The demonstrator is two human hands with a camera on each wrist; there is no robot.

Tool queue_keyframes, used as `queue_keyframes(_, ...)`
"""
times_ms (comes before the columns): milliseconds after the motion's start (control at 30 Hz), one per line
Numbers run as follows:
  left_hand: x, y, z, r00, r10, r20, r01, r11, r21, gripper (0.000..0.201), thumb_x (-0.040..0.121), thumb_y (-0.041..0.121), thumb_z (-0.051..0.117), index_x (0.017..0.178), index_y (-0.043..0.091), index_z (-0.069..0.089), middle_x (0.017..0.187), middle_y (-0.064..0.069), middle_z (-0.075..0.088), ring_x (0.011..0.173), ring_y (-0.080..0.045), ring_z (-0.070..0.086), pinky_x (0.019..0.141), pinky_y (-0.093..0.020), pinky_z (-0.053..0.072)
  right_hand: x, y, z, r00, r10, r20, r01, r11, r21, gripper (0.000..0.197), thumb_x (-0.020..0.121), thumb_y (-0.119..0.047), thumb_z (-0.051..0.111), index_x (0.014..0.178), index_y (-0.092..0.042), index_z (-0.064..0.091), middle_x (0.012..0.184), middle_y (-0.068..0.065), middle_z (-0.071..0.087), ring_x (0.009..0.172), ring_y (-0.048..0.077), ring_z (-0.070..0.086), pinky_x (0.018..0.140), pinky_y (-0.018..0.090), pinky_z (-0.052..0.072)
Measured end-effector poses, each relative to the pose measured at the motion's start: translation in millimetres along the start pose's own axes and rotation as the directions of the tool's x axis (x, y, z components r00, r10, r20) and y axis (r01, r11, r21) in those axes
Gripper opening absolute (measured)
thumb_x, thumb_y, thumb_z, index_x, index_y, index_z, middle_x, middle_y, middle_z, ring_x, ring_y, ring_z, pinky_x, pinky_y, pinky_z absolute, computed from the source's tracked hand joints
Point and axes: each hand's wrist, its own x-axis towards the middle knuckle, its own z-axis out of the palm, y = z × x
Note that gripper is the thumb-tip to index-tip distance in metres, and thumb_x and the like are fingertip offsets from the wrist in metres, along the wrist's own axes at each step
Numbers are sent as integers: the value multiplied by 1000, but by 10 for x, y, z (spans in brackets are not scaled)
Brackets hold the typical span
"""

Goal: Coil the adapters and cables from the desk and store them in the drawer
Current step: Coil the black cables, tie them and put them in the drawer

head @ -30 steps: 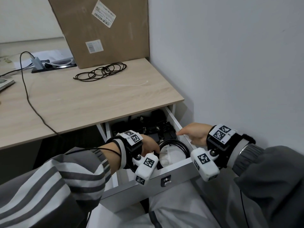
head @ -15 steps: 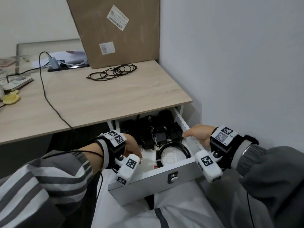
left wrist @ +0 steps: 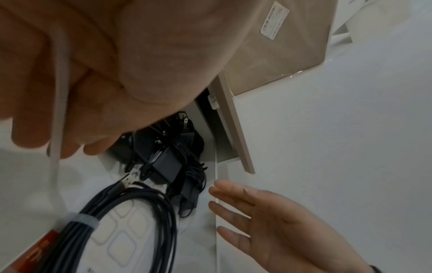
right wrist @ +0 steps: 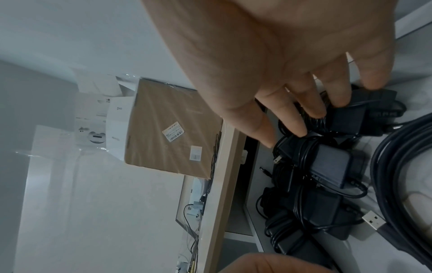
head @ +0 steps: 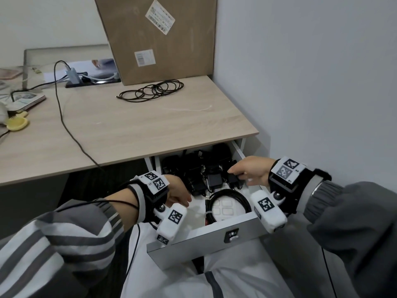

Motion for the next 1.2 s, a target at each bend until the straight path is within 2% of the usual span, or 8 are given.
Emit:
queue_keyframes(100, -130, 77, -147, 995, 95, -20, -96, 995, -24, 23, 91, 8, 61, 112, 1, 66, 115, -14, 68, 97, -23, 62, 95, -36, 50, -106, -197, -4, 998, -48, 51, 46, 998, 48, 25, 93, -24, 58, 116, -14, 62, 116, 3, 65, 104, 15, 60, 82, 27, 46)
queue_keyframes(267, -506, 245, -609, 972, 231, -50, -234, 969, -83, 26, 98, 19, 50, 119, 8, 61, 107, -6, 68, 89, -15, 61, 67, -20, 49, -240, -879, 50, 974, -207, 96, 201, 977, 68, 19, 95, -22, 53, 108, -12, 63, 95, 1, 69, 82, 11, 63, 69, 21, 43)
queue_keyframes(467, -645, 435, -1433, 920, 336, -202, -375, 904, -204, 24, 97, 13, 49, 116, 4, 61, 100, -7, 69, 84, -14, 64, 70, -22, 48, -84, -1842, 69, 935, -353, 38, 354, 935, 0, 13, 92, -16, 57, 102, -12, 64, 89, 2, 69, 79, 11, 64, 68, 22, 44)
queue_keyframes(733, -105, 710, -2464, 850, 264, -457, -427, 853, -302, 14, 96, 10, 49, 96, 10, 64, 87, -2, 65, 73, -10, 59, 65, -20, 44, 768, -2779, -58, 944, -328, -39, 321, 938, -128, 7, 91, -14, 56, 96, -13, 62, 84, 1, 68, 73, 11, 63, 62, 22, 43)
queue_keyframes(900, 470, 721, -3082, 749, 159, -644, -290, 951, -103, 24, 90, 8, 56, 109, 1, 68, 97, -11, 62, 89, -23, 57, 78, -32, 49, 1396, -3053, -144, 959, -274, -71, 256, 947, -194, 13, 91, -15, 57, 101, -12, 63, 92, 2, 68, 74, 11, 64, 64, 23, 46)
queue_keyframes(1033, 815, 635, -3523, 673, 102, -733, -82, 995, 63, 32, 86, 12, 61, 117, 10, 65, 120, -7, 63, 112, -28, 58, 96, -32, 47, 1733, -3160, -96, 963, -268, -42, 255, 948, -190, 18, 91, -16, 58, 106, -9, 63, 89, 1, 66, 74, 10, 62, 65, 24, 45)
queue_keyframes(1100, 972, 588, -3688, 664, 71, -744, -5, 996, 91, 35, 87, 11, 58, 121, 13, 63, 126, -8, 60, 114, -29, 57, 99, -37, 46, 1847, -3169, -46, 959, -282, -21, 275, 947, -166, 19, 91, -15, 58, 107, -7, 63, 91, 3, 65, 74, 11, 61, 64, 23, 44)
queue_keyframes(1200, 1177, 572, -3801, 721, 92, -687, 72, 976, 207, 46, 89, 6, 53, 134, 16, 54, 137, -10, 52, 123, -28, 52, 104, -35, 42, 1957, -3142, 16, 941, -339, 4, 337, 934, -118, 18, 91, -14, 58, 104, -6, 66, 94, 4, 67, 76, 11, 62, 61, 20, 44)
